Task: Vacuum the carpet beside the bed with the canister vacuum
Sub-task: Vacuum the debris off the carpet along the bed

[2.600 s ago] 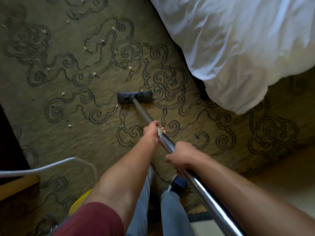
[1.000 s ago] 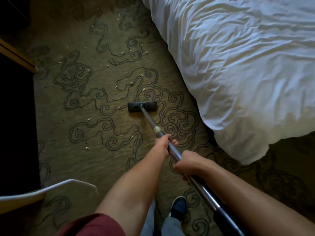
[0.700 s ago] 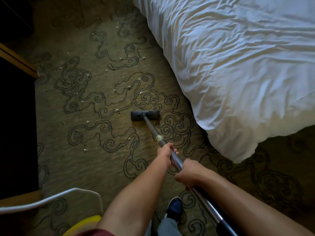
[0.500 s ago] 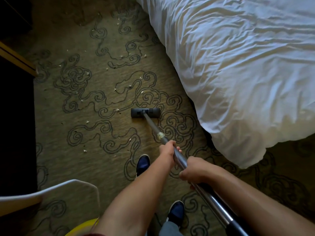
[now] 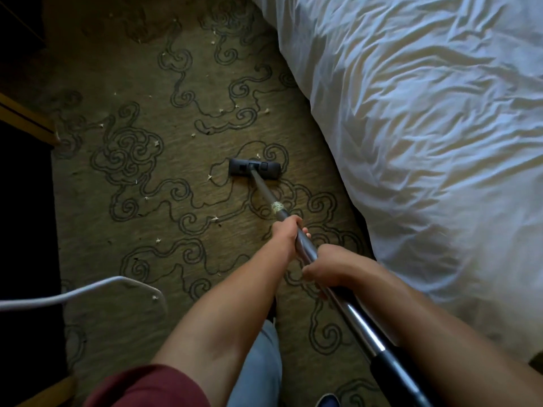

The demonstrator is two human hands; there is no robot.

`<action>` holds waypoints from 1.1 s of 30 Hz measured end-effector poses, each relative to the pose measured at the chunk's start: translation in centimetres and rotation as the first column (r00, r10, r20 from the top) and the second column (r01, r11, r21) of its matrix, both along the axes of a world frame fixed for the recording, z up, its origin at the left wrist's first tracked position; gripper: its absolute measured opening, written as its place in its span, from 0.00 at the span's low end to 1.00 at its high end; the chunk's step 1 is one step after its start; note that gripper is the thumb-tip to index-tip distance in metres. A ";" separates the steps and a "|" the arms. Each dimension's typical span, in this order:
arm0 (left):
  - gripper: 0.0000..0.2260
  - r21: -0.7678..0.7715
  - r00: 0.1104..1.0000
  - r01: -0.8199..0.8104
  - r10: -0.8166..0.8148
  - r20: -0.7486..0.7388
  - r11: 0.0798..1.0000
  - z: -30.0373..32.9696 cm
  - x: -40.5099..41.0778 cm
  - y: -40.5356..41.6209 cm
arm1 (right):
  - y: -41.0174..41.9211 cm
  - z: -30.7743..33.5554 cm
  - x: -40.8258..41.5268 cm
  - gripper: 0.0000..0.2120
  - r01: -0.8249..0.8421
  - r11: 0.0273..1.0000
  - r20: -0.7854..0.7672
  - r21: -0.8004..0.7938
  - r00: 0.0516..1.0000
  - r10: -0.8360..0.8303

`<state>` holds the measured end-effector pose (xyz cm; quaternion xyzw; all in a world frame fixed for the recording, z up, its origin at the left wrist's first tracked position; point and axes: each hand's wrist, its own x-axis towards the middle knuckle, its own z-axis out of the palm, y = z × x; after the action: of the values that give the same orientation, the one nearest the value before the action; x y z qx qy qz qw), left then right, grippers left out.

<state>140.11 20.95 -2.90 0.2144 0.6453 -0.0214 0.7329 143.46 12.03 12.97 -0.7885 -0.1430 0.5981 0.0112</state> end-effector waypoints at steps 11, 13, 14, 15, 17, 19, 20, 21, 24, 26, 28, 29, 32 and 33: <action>0.08 0.031 1.000 0.005 -0.004 -0.010 1.000 0.4 9.1 12.5 | 12.2 -1.3 8.7 0.12 -0.069 0.998 0.069 0.009 0.995 0.068; 0.06 0.022 1.000 -0.008 0.008 -0.003 1.000 0.1 11.3 14.1 | 13.6 -2.1 10.7 0.10 -0.067 0.998 0.089 0.022 0.994 0.064; 0.06 0.025 1.000 -0.014 0.014 -0.007 1.000 0.0 12.3 14.8 | 14.3 -2.4 11.7 0.10 -0.079 0.997 0.099 0.024 0.992 0.076; 0.07 0.032 0.999 -0.027 0.028 -0.017 0.999 -0.3 13.4 15.4 | 15.1 -2.6 12.8 0.11 -0.107 0.994 0.113 0.022 0.988 0.104; 0.08 0.020 0.998 -0.065 0.065 -0.024 0.998 -0.6 15.7 16.6 | 16.5 -2.6 15.4 0.13 -0.170 0.985 0.131 0.004 0.977 0.168; 0.12 -0.008 0.995 -0.103 0.103 -0.004 0.995 -0.5 18.0 17.8 | 18.1 -2.6 18.0 0.15 -0.223 0.975 0.154 -0.014 0.963 0.223; 0.13 -0.021 0.991 -0.132 0.132 0.005 0.991 -0.6 19.2 18.5 | 19.1 -2.5 19.5 0.16 -0.247 0.968 0.161 -0.033 0.955 0.249; 0.12 -0.030 0.987 -0.161 0.162 0.019 0.986 -0.5 20.2 19.2 | 20.0 -2.4 20.5 0.16 -0.268 0.962 0.167 -0.047 0.948 0.272; 0.08 -0.059 0.968 -0.240 0.243 0.056 0.969 -0.1 23.2 21.5 | 22.8 -1.9 23.8 0.18 -0.339 0.939 0.191 -0.060 0.919 0.344; 0.05 -0.063 0.956 -0.282 0.286 0.071 0.957 0.4 25.2 23.3 | 24.9 -1.5 25.8 0.20 -0.384 0.920 0.198 -0.079 0.898 0.392; 0.04 -0.081 0.939 -0.324 0.331 0.096 0.942 0.5 27.2 25.2 | 27.2 -1.4 27.8 0.21 -0.448 0.887 0.216 -0.110 0.861 0.461; 0.05 -0.085 0.933 -0.336 0.343 0.106 0.938 0.6 27.8 25.9 | 28.0 -1.4 28.3 0.21 -0.467 0.876 0.226 -0.119 0.847 0.482; 0.06 -0.085 0.917 -0.374 0.382 0.115 0.924 0.2 29.1 28.9 | 31.2 -2.2 29.5 0.18 -0.461 0.878 0.244 -0.132 0.843 0.479; 0.06 -0.093 0.909 -0.390 0.399 0.120 0.916 0.0 29.3 30.0 | 32.3 -2.6 29.7 0.17 -0.457 0.880 0.255 -0.129 0.842 0.475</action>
<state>169.43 50.96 -2.90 0.0558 0.6226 0.1201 0.7713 173.19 44.29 10.33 -0.8062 -0.3114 0.4699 -0.1797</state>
